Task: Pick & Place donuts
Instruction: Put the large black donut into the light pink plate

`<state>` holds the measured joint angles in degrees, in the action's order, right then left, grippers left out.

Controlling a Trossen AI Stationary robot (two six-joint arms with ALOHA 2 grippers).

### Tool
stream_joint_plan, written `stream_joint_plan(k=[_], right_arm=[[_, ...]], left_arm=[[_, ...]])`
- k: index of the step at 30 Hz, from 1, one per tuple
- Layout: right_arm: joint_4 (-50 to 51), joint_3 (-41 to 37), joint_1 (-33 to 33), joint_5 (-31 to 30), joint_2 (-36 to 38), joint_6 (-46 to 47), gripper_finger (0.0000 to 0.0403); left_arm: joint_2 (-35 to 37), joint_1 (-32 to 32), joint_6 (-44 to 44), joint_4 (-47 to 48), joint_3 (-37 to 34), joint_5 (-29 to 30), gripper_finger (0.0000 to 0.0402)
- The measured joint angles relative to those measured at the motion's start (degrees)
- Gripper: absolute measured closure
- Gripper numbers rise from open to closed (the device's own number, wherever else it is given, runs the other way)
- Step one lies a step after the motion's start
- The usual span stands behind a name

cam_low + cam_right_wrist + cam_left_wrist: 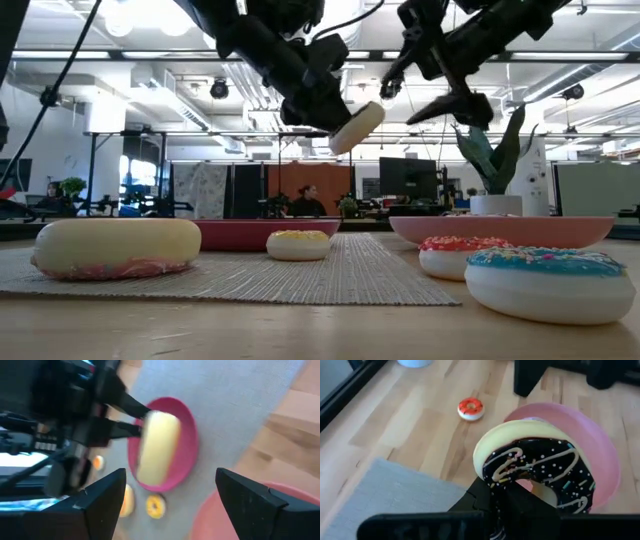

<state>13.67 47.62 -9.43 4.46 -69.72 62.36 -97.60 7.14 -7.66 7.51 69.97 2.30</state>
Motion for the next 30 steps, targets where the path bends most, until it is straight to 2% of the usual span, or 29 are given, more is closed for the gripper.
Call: stream_joint_plan(k=[5, 13, 23, 30], right_arm=[[-2.94, -0.02, 0.49, 1.70, -2.76, 0.89, 0.0105], [-4.28, -0.02, 0.92, 1.64, -4.27, 0.70, 0.0125], [-7.07, -0.02, 0.92, 2.71, -6.30, 1.75, 0.0203], [-6.63, -0.02, 0.92, 3.79, -6.86, 1.13, 0.0292]], left_arm=[[-0.83, -0.24, -0.99, -3.92, 0.10, 0.01, 0.0401], [-0.85, -0.35, -1.77, -3.64, 0.20, -0.13, 0.0401], [-0.85, -0.44, -2.58, -5.19, 0.20, -0.91, 0.0380], [-0.84, -0.50, -3.99, -3.93, 0.15, -1.14, 0.0342]])
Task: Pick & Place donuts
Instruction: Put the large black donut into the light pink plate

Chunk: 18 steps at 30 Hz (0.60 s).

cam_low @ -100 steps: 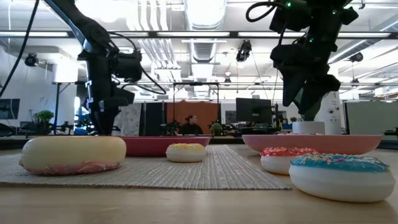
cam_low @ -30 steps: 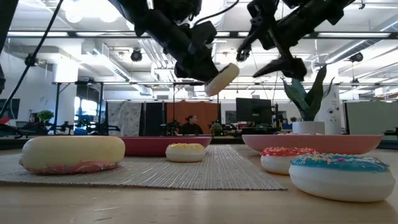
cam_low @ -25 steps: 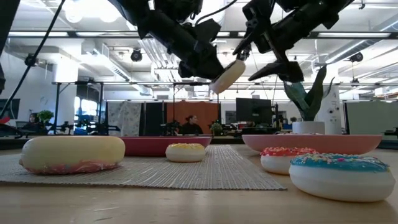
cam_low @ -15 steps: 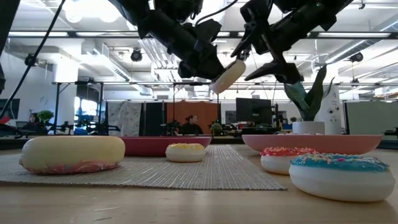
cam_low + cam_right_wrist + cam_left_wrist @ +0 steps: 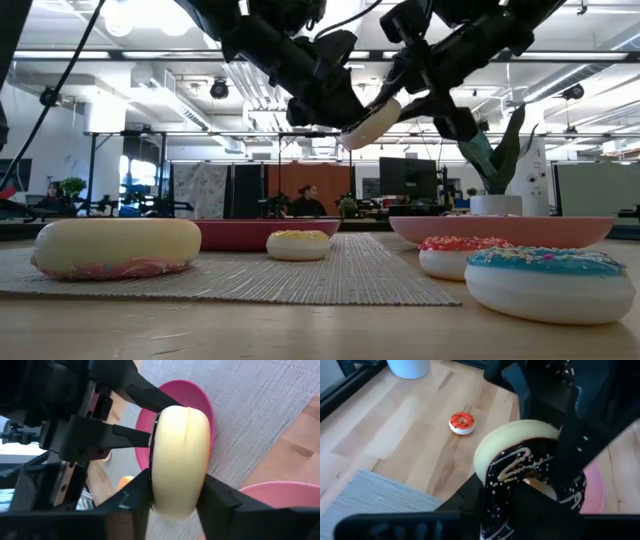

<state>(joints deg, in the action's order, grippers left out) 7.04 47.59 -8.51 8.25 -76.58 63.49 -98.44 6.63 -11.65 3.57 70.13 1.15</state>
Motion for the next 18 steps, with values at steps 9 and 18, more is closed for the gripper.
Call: stream_joint_plan(k=[9, 18], right_arm=[[6.31, 0.00, -0.11, -1.52, 0.72, -0.60, 0.0386], [21.22, -0.02, 0.81, 0.37, 3.37, -1.64, 0.0377]], left_arm=[[0.14, -1.54, -2.96, 3.02, 0.00, -1.84, 0.0260], [4.70, -2.21, -3.44, 9.86, -0.02, -2.18, 0.0230]])
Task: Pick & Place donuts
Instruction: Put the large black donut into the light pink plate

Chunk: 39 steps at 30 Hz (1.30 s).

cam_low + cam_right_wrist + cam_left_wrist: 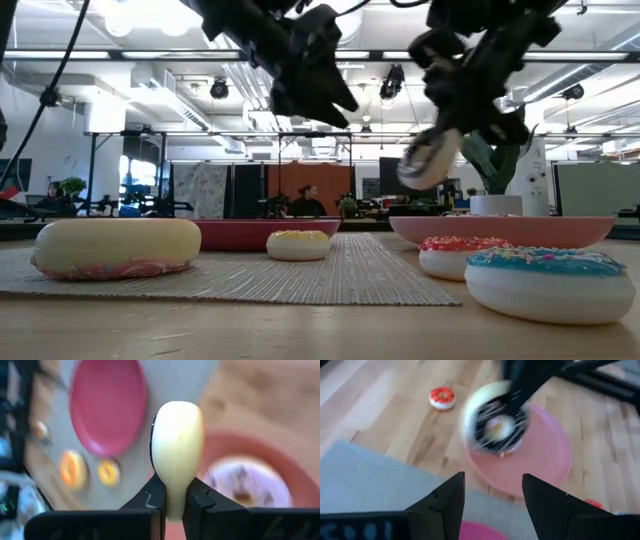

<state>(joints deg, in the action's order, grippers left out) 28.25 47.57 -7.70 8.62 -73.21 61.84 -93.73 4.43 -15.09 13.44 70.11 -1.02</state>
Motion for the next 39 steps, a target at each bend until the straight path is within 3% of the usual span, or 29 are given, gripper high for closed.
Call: stream_joint_plan(k=[9, 15, 22, 32, 39], right_arm=[[10.66, -1.50, 5.08, 14.06, 4.63, -3.04, 0.0376], [4.78, -6.61, 10.38, 12.97, 2.89, 1.97, 0.0376], [-6.56, -13.38, 11.93, 10.66, 2.99, 10.28, 0.0371], [-7.45, -15.93, 11.94, 10.45, 2.92, 12.90, 0.0287], [3.41, -15.94, 11.98, 10.64, 2.18, 12.66, 0.0225]], left_arm=[[2.30, 0.04, 1.12, 7.80, -0.11, 0.51, 0.0229], [2.30, -0.04, 1.21, 9.35, -0.09, 0.64, 0.0229], [2.30, -0.20, 1.24, 9.61, -0.09, 0.66, 0.0229], [2.32, -0.31, 1.22, 9.92, -0.09, 0.69, 0.0229], [2.32, -0.31, 1.22, 9.70, -0.99, 1.14, 0.0229]])
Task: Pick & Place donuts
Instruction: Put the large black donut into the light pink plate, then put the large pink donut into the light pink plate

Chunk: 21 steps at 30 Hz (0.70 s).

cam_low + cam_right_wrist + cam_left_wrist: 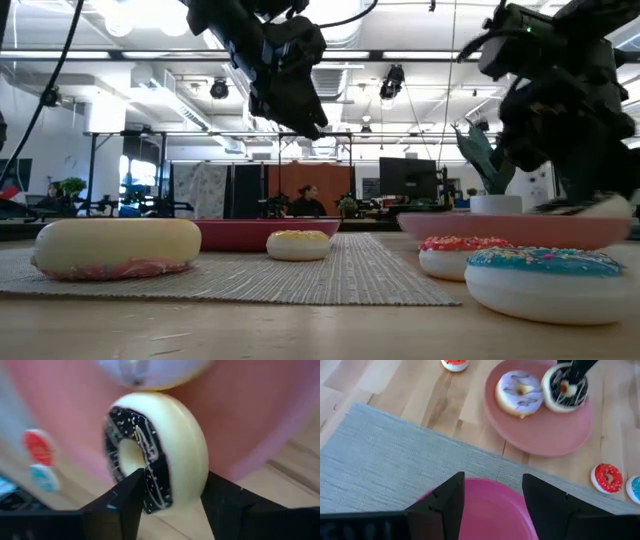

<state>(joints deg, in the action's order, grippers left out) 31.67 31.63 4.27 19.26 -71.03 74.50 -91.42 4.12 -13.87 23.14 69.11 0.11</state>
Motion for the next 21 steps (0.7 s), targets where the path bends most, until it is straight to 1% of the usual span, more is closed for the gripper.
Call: stream_joint_plan(k=[2, 4, 7, 10, 14, 19, 21], right_arm=[[1.09, -0.04, 0.13, -0.80, 0.05, -0.94, 0.0215], [0.79, 0.11, 0.11, -2.89, 0.35, -1.36, 0.0208], [0.96, 1.63, 0.09, -6.47, 0.46, -2.79, 0.0202], [1.16, 3.19, 0.09, -8.50, 0.50, -4.49, 0.0199], [3.79, 4.81, 0.09, -8.98, 0.46, -7.01, 0.0199], [10.50, 5.65, 0.09, -9.21, 0.46, -9.44, 0.0199], [12.09, 6.25, 0.41, -11.01, 0.57, -10.40, 0.0199]], left_arm=[[0.00, 0.00, -0.03, 0.05, -0.55, -0.01, 0.0229], [0.00, 0.00, -0.23, 0.07, -1.12, -0.01, 0.0229], [0.19, 0.00, -1.06, 0.09, -1.99, -0.01, 0.0229], [1.07, -0.12, -0.87, 1.25, -2.41, -0.01, 0.0229], [3.55, -0.59, 2.27, 6.18, -2.83, -0.01, 0.0229], [6.94, -0.91, 5.77, 13.81, -2.83, -0.12, 0.0229], [8.16, -1.30, 7.08, 17.18, -2.85, -1.40, 0.0229]])
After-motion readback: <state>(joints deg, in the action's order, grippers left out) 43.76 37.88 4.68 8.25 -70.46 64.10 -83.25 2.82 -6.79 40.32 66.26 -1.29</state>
